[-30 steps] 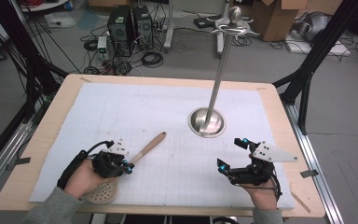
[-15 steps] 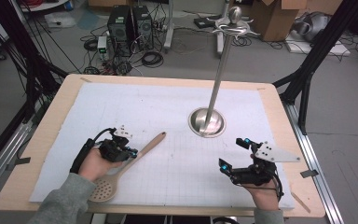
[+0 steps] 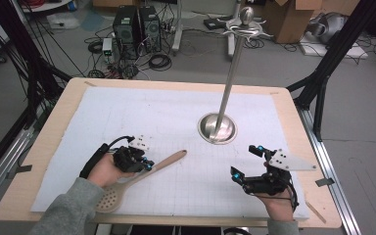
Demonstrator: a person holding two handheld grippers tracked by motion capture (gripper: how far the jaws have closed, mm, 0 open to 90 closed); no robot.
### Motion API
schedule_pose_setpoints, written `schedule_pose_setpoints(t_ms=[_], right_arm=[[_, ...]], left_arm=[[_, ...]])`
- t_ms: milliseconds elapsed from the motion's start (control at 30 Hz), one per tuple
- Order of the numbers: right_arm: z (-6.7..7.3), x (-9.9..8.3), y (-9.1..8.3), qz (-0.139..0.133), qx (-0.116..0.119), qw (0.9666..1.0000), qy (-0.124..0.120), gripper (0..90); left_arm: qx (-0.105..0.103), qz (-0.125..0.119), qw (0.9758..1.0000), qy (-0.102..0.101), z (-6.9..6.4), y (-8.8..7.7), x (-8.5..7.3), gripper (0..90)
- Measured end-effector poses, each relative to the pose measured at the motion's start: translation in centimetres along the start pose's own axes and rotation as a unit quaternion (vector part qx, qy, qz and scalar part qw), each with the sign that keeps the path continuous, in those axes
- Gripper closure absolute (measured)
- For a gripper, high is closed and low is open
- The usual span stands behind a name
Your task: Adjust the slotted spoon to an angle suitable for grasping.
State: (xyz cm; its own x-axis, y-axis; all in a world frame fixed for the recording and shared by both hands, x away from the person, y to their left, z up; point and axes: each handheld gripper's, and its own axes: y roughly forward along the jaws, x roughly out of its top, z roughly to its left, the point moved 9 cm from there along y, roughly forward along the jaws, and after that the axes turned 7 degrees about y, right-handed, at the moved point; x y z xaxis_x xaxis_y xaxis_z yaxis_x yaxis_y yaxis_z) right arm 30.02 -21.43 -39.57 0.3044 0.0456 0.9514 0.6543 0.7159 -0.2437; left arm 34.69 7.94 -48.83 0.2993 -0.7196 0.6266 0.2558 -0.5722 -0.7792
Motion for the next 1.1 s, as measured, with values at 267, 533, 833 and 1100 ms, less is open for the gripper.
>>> schedule_pose_setpoints(t_ms=[267, 533, 833, 1100], right_arm=[[0.1, 0.1, 0.0, -0.001, 0.002, 1.0000, 0.000, 3.1], [0.1, 0.0, 0.1, 0.001, 0.001, 1.0000, -0.001, 3.1], [0.1, 0.0, 0.0, 0.000, 0.000, 1.0000, -0.002, 3.1], [0.2, -0.1, 0.6, 0.004, 0.004, 1.0000, 0.002, 3.1]], left_arm=[[-0.018, -0.004, 0.9994, 0.028, -1.2, 0.3, 0.4, 89.6], [-0.014, -0.026, 0.9993, 0.022, -0.9, -0.6, 0.7, 88.5], [-0.018, -0.038, 0.9980, 0.046, -1.4, -2.8, 0.0, 70.3], [-0.015, -0.052, 0.9982, 0.024, -1.6, -4.2, -0.8, 34.2]])
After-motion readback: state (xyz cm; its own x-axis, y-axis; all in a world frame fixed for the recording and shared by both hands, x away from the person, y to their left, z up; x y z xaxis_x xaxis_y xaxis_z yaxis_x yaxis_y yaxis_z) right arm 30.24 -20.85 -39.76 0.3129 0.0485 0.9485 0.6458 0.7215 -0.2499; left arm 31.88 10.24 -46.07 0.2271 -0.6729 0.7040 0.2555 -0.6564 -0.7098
